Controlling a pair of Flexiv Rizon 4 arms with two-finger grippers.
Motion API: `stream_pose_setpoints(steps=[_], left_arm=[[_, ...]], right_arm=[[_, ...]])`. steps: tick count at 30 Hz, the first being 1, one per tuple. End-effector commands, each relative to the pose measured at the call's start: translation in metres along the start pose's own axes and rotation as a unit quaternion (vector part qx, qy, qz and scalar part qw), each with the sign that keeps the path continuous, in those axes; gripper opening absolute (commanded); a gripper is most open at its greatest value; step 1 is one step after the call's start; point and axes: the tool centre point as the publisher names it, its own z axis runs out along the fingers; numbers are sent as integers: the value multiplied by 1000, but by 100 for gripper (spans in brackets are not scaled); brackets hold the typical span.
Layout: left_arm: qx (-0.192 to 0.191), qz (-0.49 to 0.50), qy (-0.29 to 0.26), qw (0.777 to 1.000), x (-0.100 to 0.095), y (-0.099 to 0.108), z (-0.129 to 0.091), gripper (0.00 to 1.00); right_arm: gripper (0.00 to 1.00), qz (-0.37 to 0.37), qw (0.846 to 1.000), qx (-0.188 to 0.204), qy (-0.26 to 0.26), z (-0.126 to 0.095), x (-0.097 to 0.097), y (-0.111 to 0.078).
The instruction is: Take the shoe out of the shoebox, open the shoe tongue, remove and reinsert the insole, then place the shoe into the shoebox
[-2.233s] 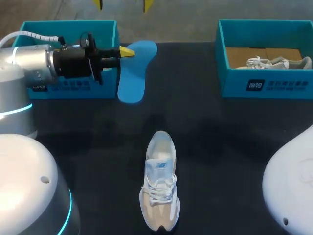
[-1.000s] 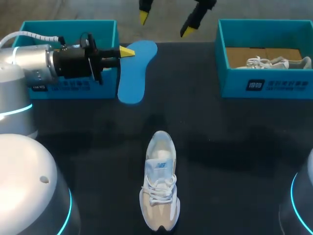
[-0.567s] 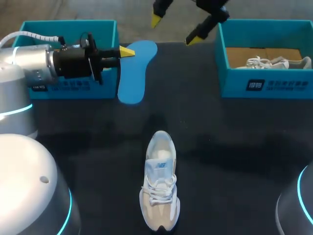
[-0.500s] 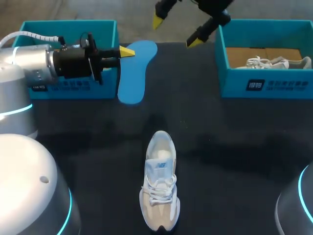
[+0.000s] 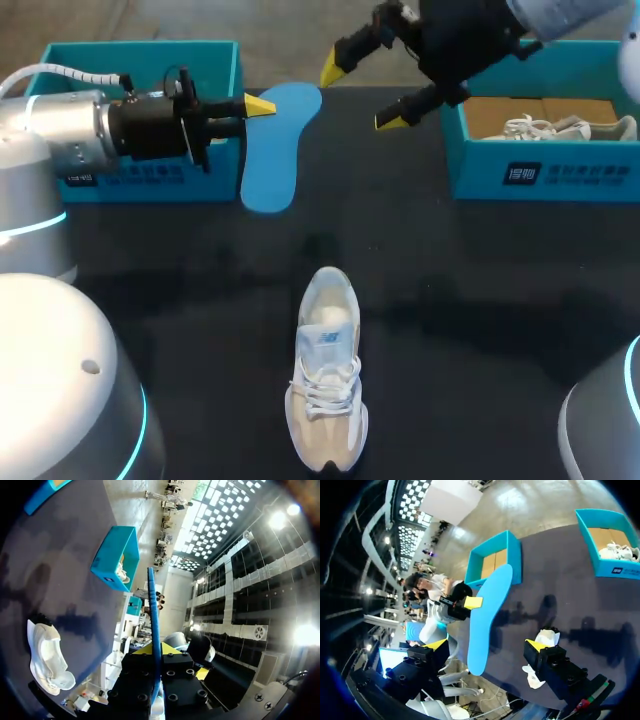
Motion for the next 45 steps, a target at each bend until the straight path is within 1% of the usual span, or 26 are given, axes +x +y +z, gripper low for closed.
stream_pose_setpoints(steps=[1,15,17,23,29,34,45], left_arm=[[1,0,-2,1000,0,1,0,0],[1,0,-2,1000,0,1,0,0],[1,0,-2,1000,0,1,0,0],[1,0,-2,1000,0,1,0,0],[1,0,-2,1000,0,1,0,0],[1,0,-2,1000,0,1,0,0],[1,0,-2,1000,0,1,0,0]], right_arm=[[100,1,981,-11,194,-6,-11,-8],[100,1,981,-11,194,-6,-11,-8],[100,10,978,-19,209,-3,-20,-11],[100,32,972,-28,230,-2,-33,-20],[100,27,963,-39,266,9,-45,-24],[100,23,959,-40,278,17,-48,-23],[100,13,958,-46,283,21,-52,-23]])
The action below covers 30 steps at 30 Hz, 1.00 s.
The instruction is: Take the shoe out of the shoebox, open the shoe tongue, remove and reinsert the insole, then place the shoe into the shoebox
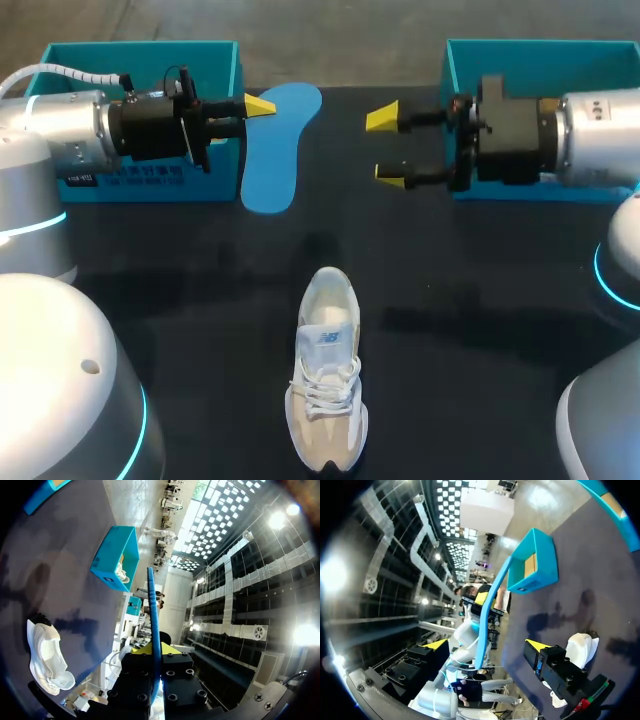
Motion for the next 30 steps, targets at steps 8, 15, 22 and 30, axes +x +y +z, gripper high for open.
stream_pose_setpoints(steps=[8,15,22,30], left_arm=[[1,0,-2,1000,0,1,0,0],[-35,128,30,991,14,5,6,0],[-55,282,65,956,33,1,-2,0],[-57,436,84,894,27,-11,4,0]], right_arm=[[100,-3,1000,-3,9,4,-4,-2],[100,-3,1000,-3,9,4,-4,-2],[100,-3,1000,-3,9,4,-4,-2],[100,-3,1000,-3,9,4,-4,-2]])
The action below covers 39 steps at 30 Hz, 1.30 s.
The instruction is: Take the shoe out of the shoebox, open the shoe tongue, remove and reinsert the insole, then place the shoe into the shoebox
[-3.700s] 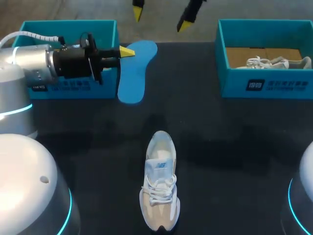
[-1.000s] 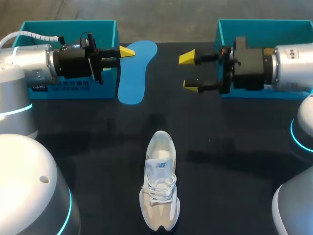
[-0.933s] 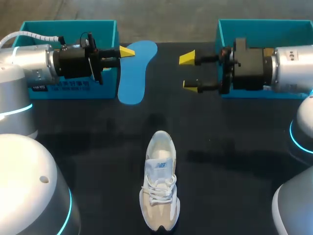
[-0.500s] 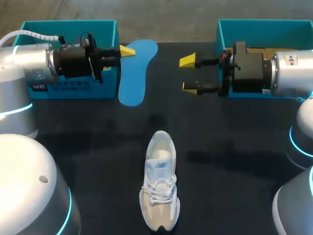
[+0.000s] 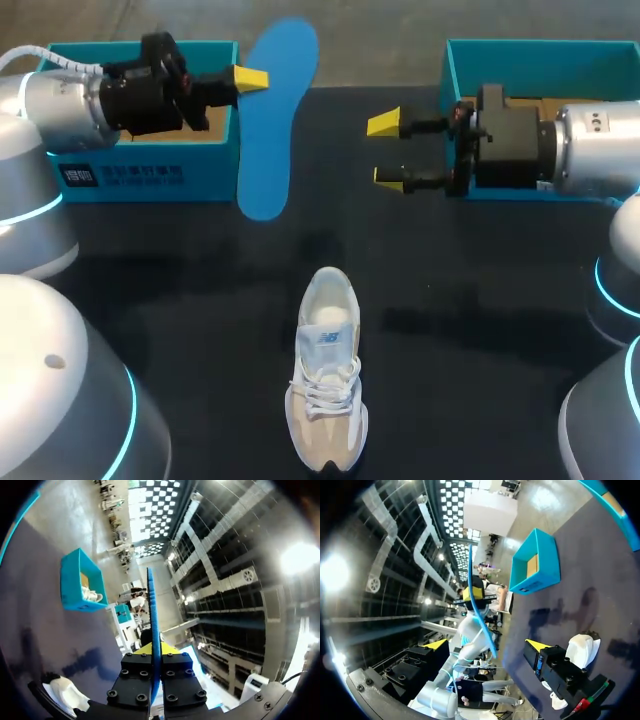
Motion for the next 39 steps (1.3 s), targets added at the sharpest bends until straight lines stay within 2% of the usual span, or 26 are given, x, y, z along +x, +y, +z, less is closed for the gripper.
stream_pose_setpoints(steps=[1,8,11,29,32,33,39], left_arm=[[-20,185,33,982,-10,-7,9,0],[-42,296,95,950,1,-12,19,0],[-55,347,101,931,5,-12,23,0],[-55,347,101,931,5,-12,23,0],[-83,386,118,911,3,-9,25,0],[-84,385,124,911,2,-9,25,0],[-92,469,143,867,5,-9,25,0]], right_arm=[[100,0,1000,-1,-1,3,0,1],[100,0,1000,-1,-1,3,0,1],[100,0,1000,-1,-1,3,0,1],[100,0,1000,-1,-1,3,0,1],[100,0,1000,-1,-1,3,0,1],[100,0,1000,-1,-1,3,0,1],[100,0,1000,-1,-1,3,0,1]])
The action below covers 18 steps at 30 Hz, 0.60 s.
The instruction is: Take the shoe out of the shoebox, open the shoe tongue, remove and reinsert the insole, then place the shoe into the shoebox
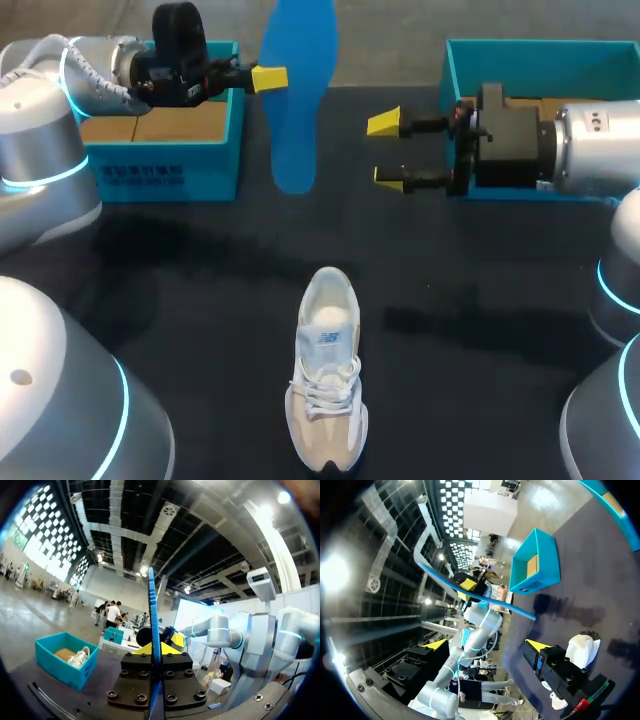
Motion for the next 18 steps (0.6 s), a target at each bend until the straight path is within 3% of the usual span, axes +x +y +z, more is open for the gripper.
stream_pose_setpoints(steps=[1,5,7,18], left_arm=[[-5,44,26,999,-6,-2,-4,0],[11,117,38,992,-4,-4,-9,0],[32,143,74,986,-2,-4,-10,0],[-12,317,94,944,1,-8,4,0]], right_arm=[[100,0,1000,-1,-1,3,0,0],[100,0,1000,-1,-1,3,0,0],[100,0,1000,-1,-1,3,0,0],[100,0,1000,-1,-1,3,0,0]])
